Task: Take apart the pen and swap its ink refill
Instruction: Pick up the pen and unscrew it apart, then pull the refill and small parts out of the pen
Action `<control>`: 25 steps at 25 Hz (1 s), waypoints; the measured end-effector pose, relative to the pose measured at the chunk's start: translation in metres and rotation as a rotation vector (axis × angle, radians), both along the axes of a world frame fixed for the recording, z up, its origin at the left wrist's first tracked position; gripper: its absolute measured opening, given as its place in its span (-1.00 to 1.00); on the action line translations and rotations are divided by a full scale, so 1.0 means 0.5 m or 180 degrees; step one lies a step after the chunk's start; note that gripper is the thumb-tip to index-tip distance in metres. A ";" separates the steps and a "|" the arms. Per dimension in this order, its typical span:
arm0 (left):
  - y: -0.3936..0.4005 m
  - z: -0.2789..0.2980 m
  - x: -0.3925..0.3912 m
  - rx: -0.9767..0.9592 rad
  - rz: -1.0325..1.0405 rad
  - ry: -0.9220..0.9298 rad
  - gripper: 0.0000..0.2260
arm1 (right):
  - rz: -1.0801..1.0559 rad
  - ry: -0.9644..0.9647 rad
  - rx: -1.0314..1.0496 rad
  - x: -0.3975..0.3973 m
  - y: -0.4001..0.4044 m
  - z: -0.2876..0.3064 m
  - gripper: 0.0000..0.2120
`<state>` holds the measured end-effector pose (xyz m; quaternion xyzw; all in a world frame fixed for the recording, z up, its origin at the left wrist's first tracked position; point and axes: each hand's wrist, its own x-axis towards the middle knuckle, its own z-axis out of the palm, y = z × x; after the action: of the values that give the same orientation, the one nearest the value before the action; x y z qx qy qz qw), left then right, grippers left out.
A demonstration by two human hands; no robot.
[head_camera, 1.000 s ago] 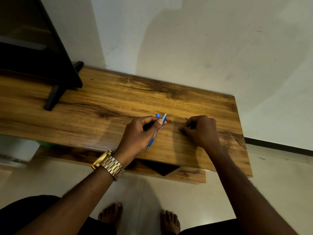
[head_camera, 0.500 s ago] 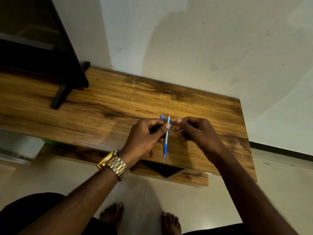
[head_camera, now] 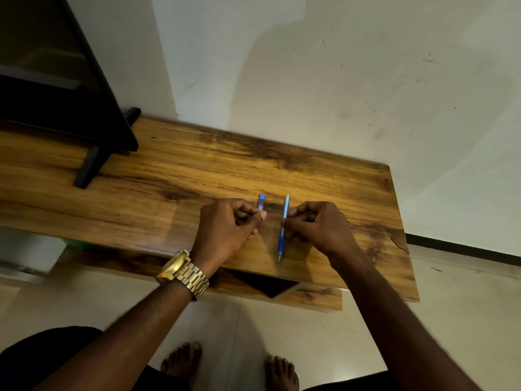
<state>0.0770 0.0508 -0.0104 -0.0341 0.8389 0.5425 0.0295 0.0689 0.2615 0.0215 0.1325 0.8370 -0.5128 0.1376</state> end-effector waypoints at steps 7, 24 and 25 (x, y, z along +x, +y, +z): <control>0.023 -0.026 -0.008 -0.1247 0.0320 0.0209 -0.75 | 0.0097 0.0317 0.0947 -0.020 -0.007 -0.043 -0.77; 0.002 0.014 0.015 -0.0896 -0.0134 -0.0121 -0.90 | -0.0589 0.1092 0.0406 0.084 0.016 0.093 -0.94; 0.001 0.022 0.019 -0.0489 -0.0247 -0.0181 -0.90 | -0.0662 0.1126 0.0338 0.094 0.009 0.092 -0.94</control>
<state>0.0867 0.0515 0.0006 -0.0191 0.8775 0.4738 0.0716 0.1157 0.2660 0.0676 0.1332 0.8558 -0.4946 -0.0724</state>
